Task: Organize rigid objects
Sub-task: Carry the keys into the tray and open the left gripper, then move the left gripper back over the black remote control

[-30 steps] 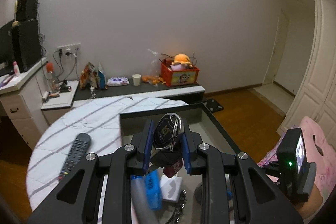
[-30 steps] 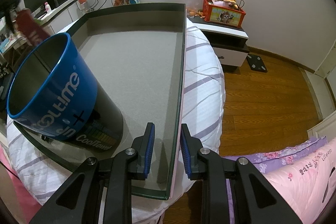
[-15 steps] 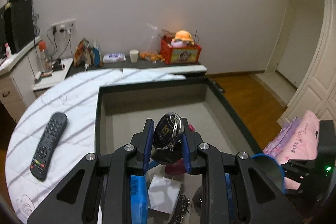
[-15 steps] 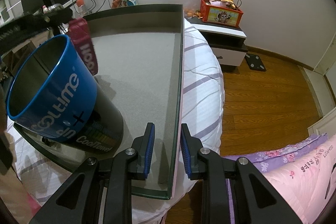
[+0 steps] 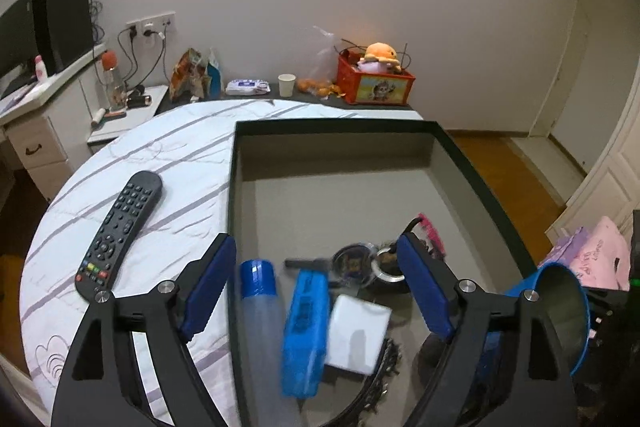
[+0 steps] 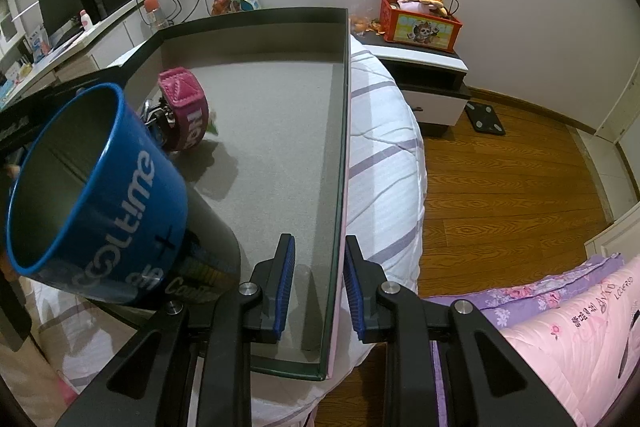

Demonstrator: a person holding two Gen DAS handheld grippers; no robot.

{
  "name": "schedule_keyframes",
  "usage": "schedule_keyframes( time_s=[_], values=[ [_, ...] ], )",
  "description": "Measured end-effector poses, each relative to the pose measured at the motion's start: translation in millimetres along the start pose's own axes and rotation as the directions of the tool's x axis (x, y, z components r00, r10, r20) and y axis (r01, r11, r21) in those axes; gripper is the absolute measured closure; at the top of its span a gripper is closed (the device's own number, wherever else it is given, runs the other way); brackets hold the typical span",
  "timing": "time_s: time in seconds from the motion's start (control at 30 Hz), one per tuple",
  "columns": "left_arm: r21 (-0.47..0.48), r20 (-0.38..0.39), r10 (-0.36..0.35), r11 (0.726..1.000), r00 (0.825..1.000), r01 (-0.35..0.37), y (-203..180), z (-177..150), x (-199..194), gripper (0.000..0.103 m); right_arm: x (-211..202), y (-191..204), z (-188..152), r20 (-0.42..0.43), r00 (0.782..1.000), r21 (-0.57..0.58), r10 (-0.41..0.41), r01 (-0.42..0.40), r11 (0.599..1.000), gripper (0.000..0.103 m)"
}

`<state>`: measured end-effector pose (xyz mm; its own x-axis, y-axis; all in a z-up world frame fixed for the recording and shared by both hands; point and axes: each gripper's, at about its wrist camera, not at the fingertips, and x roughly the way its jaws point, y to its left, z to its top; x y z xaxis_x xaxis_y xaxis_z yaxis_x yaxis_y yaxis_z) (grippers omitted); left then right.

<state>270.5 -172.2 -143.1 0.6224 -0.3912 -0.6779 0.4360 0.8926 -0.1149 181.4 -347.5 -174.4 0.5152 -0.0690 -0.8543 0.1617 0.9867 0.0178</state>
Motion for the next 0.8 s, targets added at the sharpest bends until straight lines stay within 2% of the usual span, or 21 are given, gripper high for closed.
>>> schedule_keyframes(
  time_s=[0.2,0.5,0.8],
  values=[
    [-0.026,0.016,-0.008,1.000,1.000,0.008,11.3,-3.9,-12.3,0.012,1.8,0.1,0.1,-0.005,1.000,0.001,-0.005,0.005,1.000,0.077],
    [-0.039,0.094,-0.007,0.999,0.996,0.011,32.6,-11.1,-59.1,0.003,3.6,1.1,1.1,-0.015,1.000,-0.001,-0.010,0.010,1.000,0.077],
    [-0.037,0.165,0.079,0.997,0.983,-0.074,65.7,-31.6,-113.6,0.001,4.1,0.7,0.7,-0.017,1.000,-0.004,-0.006,0.006,1.000,0.077]
  ],
)
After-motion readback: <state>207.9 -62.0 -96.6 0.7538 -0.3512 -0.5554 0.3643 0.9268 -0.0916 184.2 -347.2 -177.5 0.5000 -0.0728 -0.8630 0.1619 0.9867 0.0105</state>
